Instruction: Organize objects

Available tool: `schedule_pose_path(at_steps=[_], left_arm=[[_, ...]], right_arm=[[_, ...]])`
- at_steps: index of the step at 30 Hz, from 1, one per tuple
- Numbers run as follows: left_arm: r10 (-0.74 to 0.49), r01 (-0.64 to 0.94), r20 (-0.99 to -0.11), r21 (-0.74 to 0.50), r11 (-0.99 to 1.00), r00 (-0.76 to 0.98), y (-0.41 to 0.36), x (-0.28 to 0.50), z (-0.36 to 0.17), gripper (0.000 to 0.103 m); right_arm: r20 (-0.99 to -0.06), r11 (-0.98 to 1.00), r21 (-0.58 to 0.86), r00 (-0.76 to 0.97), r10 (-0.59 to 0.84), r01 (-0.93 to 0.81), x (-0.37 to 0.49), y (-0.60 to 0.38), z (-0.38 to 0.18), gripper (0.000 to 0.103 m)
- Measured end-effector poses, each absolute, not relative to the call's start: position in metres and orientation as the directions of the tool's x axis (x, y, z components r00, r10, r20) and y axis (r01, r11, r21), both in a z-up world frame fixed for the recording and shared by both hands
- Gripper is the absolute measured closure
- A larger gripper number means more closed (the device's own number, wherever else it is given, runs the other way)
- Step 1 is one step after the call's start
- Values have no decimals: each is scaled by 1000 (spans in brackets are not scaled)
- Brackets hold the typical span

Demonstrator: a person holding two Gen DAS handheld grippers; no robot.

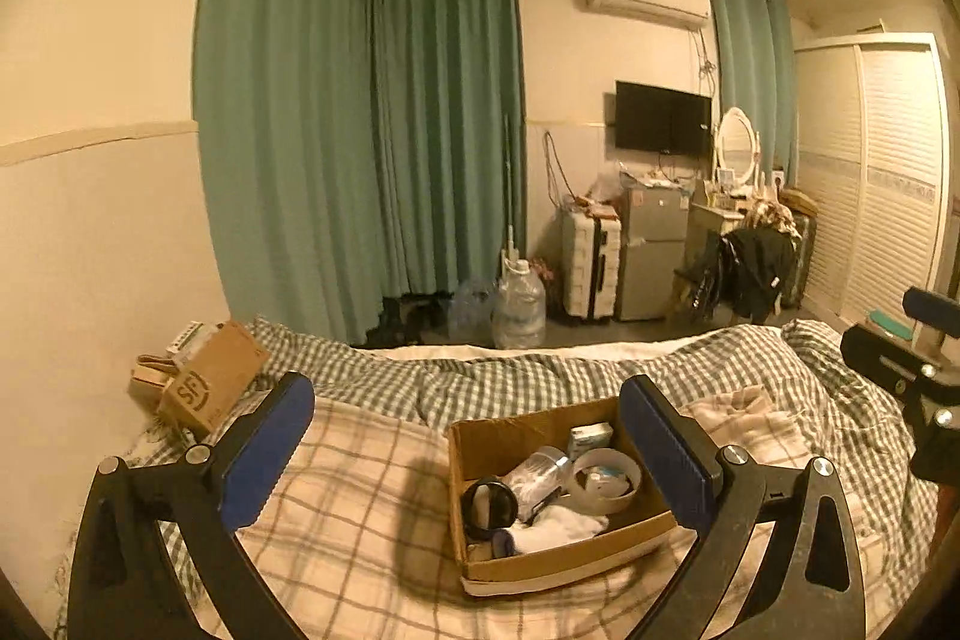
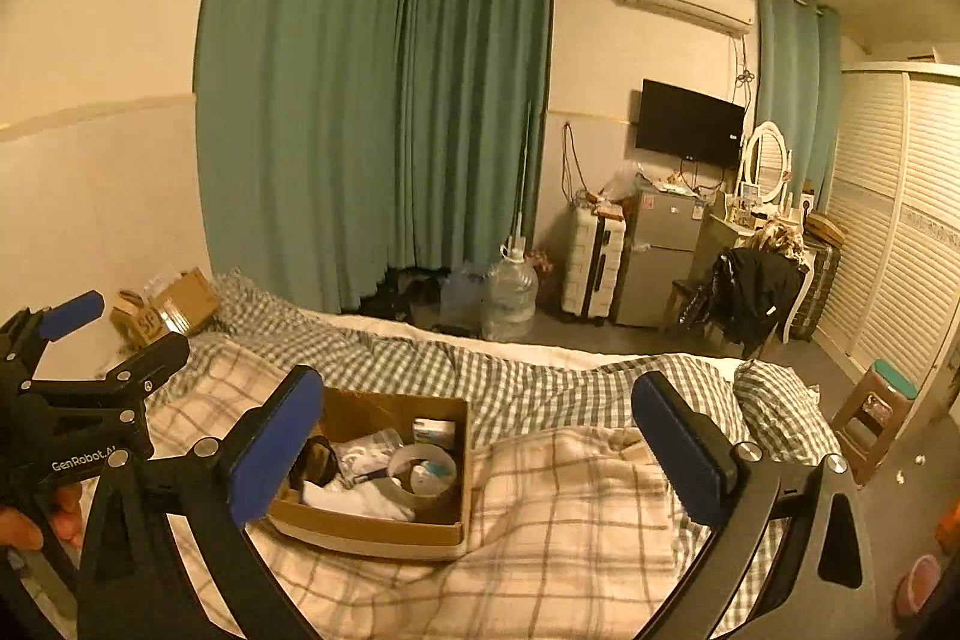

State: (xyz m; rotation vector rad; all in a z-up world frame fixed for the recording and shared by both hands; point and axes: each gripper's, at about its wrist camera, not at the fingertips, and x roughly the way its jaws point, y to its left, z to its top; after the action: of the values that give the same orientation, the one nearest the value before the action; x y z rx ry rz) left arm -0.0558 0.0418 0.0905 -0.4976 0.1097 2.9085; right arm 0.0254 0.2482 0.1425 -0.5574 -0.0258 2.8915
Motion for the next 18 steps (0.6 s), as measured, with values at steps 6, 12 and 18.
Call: schedule_pose_path(at_steps=[6, 12, 18], left_arm=[[148, -161, -338, 10, -987, -929, 29, -45, 44, 0], [136, -155, -393, 15, -988, -909, 28, -52, -9, 0], [129, -153, -430, 23, -988, -894, 27, -57, -25, 0]], right_arm=[[-334, -970, -69, -911, 242, -232, 36, 238, 95, 0], [-378, -966, -86, -889, 260, -245, 18, 235, 27, 0], [-431, -960, -88, -858, 279, -267, 3, 242, 8, 0]])
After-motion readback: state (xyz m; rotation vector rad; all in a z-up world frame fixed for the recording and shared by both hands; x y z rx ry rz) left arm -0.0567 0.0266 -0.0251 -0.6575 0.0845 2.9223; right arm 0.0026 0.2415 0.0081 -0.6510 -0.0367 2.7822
